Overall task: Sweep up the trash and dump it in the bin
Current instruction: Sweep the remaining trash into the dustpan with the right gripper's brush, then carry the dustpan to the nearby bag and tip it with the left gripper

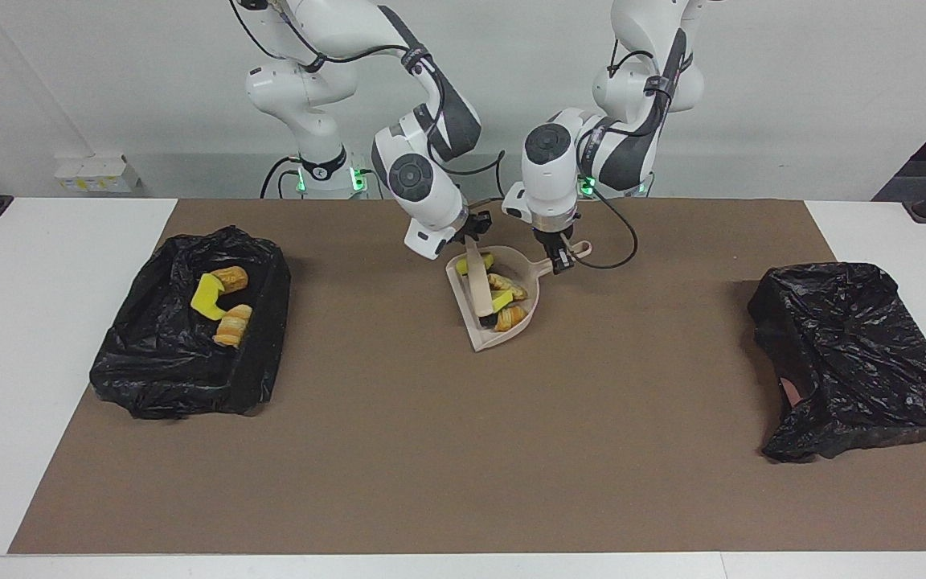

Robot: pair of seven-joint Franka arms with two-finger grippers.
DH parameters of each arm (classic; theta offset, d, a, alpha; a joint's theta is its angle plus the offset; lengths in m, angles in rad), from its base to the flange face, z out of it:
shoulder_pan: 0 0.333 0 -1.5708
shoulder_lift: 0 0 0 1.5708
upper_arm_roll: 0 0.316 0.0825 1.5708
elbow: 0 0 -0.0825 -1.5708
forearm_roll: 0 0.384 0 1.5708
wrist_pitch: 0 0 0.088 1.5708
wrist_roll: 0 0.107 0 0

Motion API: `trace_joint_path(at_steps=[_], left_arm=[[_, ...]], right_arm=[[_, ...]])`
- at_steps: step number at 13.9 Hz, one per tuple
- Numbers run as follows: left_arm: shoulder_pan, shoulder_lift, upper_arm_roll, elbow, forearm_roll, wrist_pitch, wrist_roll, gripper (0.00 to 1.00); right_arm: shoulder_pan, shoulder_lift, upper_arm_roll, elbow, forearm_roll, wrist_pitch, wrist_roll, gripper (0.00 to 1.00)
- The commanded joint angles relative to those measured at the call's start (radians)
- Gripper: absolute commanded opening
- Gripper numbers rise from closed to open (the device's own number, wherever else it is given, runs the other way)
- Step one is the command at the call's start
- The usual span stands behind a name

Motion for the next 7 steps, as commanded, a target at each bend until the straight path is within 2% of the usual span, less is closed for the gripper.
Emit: trace_joint_path(at_steps=[1, 3, 6, 7], left_arm=[[0.007, -0.014, 0.031, -0.017, 0.01, 0.021, 0.138, 0.0], [0.005, -0.011, 0.05, -0.017, 0.01, 0.033, 0.193, 0.0], [-0.01, -0.024, 0.14, 0.01, 0.004, 0.023, 0.325, 0.0], [-0.012, -0.032, 0.172, 0.015, 0.001, 0.021, 0.391, 0.0]], right_arm=[[-0.037, -0.061, 0.009, -0.027, -0.057, -0.043, 0.014, 0.0], [-0.027, -0.075, 0.011, -0.036, -0.122, -0.046, 0.043, 0.0], [0.008, -0.133, 0.017, -0.102, -0.17, -0.052, 0.224, 0.0], [0.058, -0.149, 0.018, -0.115, -0.17, -0.049, 0.265, 0.0]])
